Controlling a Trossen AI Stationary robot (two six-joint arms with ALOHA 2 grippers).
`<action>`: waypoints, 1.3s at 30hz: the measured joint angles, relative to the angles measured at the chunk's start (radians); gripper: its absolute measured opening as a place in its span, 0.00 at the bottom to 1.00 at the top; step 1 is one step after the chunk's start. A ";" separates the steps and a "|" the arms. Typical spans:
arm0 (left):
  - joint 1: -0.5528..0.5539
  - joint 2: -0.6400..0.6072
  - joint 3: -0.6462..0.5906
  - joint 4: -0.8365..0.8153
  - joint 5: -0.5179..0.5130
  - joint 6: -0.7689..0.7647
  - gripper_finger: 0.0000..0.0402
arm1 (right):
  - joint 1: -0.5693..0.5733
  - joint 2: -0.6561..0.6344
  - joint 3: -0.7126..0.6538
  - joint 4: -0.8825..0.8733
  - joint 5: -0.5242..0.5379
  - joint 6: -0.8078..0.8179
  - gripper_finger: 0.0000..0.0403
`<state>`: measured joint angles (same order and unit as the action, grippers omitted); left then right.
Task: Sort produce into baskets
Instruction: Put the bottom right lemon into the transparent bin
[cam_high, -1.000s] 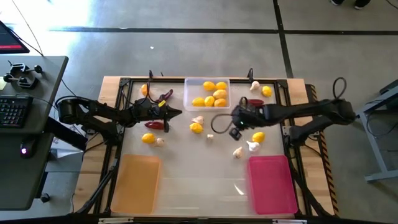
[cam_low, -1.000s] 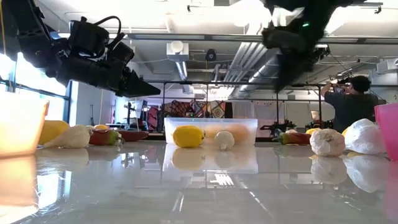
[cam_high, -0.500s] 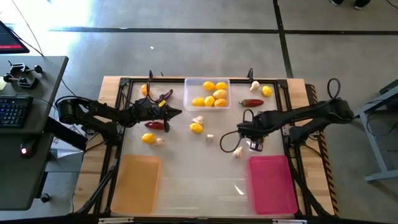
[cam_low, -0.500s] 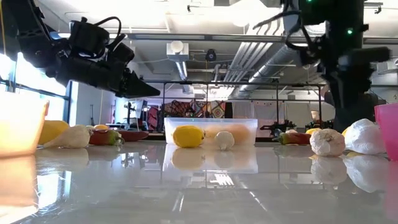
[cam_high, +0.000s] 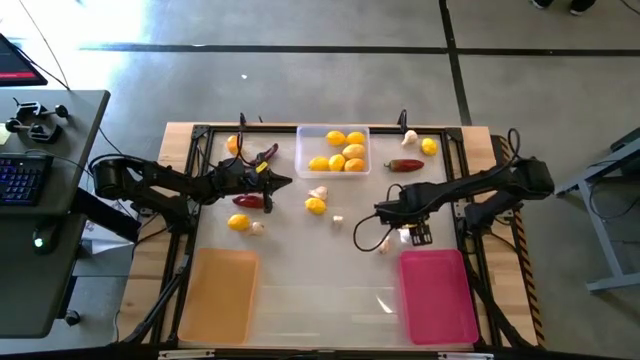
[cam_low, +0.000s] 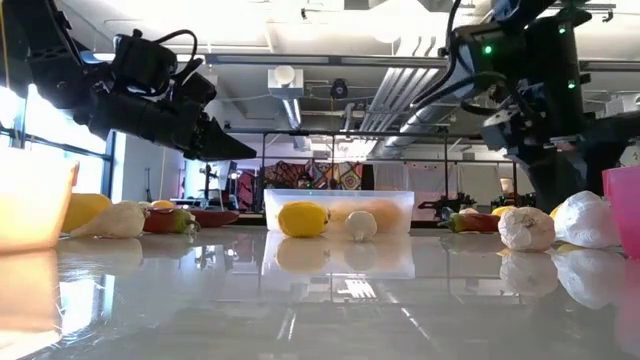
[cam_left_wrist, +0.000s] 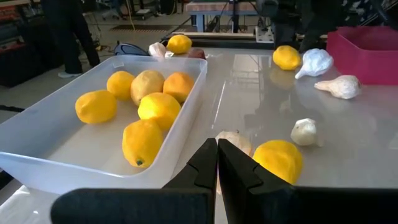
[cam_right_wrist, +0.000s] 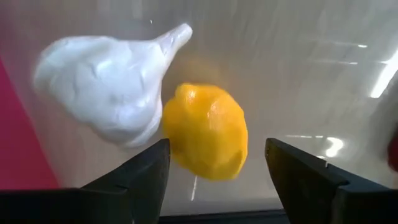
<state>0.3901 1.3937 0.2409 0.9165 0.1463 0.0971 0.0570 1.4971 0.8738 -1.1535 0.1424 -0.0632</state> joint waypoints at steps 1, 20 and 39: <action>0.000 0.000 0.000 -0.001 0.000 0.000 0.00 | 0.000 0.009 0.000 0.006 0.000 -0.009 0.63; 0.000 0.000 0.000 0.010 -0.001 0.018 0.00 | -0.035 0.100 0.102 -0.047 -0.026 0.039 0.34; 0.002 0.000 0.000 0.080 0.001 0.038 0.00 | -0.379 0.353 0.610 0.560 0.002 -0.339 0.33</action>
<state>0.3925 1.3937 0.2405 0.9967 0.1474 0.1352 -0.3216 1.8504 1.4841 -0.5938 0.1445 -0.4025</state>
